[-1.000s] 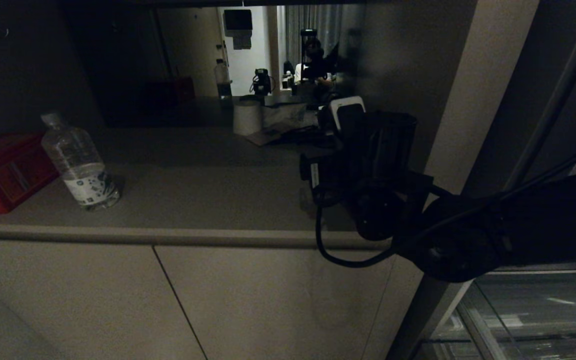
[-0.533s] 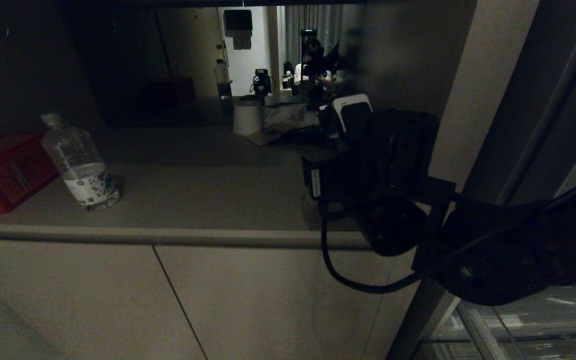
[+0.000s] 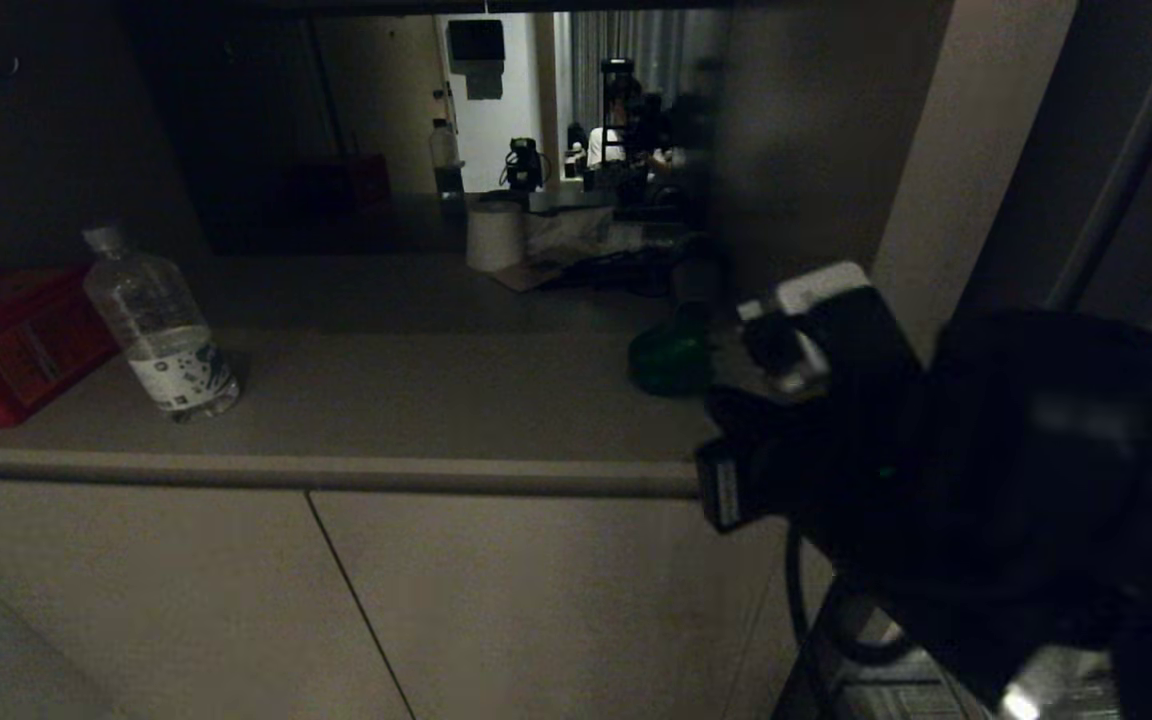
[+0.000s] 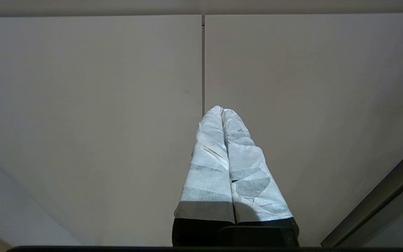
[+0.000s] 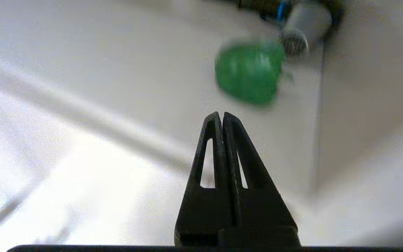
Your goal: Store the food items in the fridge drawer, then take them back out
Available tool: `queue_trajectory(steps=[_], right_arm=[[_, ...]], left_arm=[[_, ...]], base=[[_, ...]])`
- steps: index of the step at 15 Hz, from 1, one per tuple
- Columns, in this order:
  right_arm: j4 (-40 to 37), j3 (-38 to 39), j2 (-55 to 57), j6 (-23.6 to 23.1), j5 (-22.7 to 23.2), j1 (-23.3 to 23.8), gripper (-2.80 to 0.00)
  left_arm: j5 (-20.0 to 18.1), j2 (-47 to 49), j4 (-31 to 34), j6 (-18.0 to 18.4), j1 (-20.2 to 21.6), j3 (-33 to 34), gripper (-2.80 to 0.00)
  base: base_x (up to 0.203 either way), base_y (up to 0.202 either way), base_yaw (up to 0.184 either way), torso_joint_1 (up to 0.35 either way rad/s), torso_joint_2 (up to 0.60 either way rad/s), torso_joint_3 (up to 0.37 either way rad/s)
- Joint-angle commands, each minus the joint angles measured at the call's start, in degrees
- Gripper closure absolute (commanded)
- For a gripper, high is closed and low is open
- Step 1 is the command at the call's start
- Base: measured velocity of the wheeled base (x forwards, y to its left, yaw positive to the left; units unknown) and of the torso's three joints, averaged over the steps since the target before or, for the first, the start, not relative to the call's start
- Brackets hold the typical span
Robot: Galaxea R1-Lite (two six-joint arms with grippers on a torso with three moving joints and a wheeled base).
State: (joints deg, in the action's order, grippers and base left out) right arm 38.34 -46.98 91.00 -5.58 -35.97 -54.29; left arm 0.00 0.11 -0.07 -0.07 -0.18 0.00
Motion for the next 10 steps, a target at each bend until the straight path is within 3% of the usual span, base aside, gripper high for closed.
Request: queue_trajectory(steps=[1,3,4,8,10], right_arm=[[-0.2,11.5,-15.2,-0.2,1.7,-0.5,0.0],[-1.6,20.5,-26.0,-0.2,3.4,2.4,0.0],[-2.5,24.3,-30.7,-0.3,5.0,7.2,0.0],[-8.6,32.8,-50.6,-0.1,16.3,35.6,0.0],[-14.0,36.5,-62.4,-0.3,21.2,42.4,0.0]], left_arm=[[0.0,0.1,0.0,0.0,0.0,0.0,0.0],[0.0,0.1,0.0,0.0,0.0,0.0,0.0],[0.0,0.1,0.0,0.0,0.0,0.0,0.0],[0.0,0.1,0.0,0.0,0.0,0.0,0.0],[0.0,0.1,0.0,0.0,0.0,0.0,0.0]], base=[[0.0,0.0,0.0,0.0,0.0,0.0],[0.0,0.0,0.0,0.0,0.0,0.0],[0.0,0.0,0.0,0.0,0.0,0.0],[0.0,0.0,0.0,0.0,0.0,0.0],[0.0,0.0,0.0,0.0,0.0,0.0]])
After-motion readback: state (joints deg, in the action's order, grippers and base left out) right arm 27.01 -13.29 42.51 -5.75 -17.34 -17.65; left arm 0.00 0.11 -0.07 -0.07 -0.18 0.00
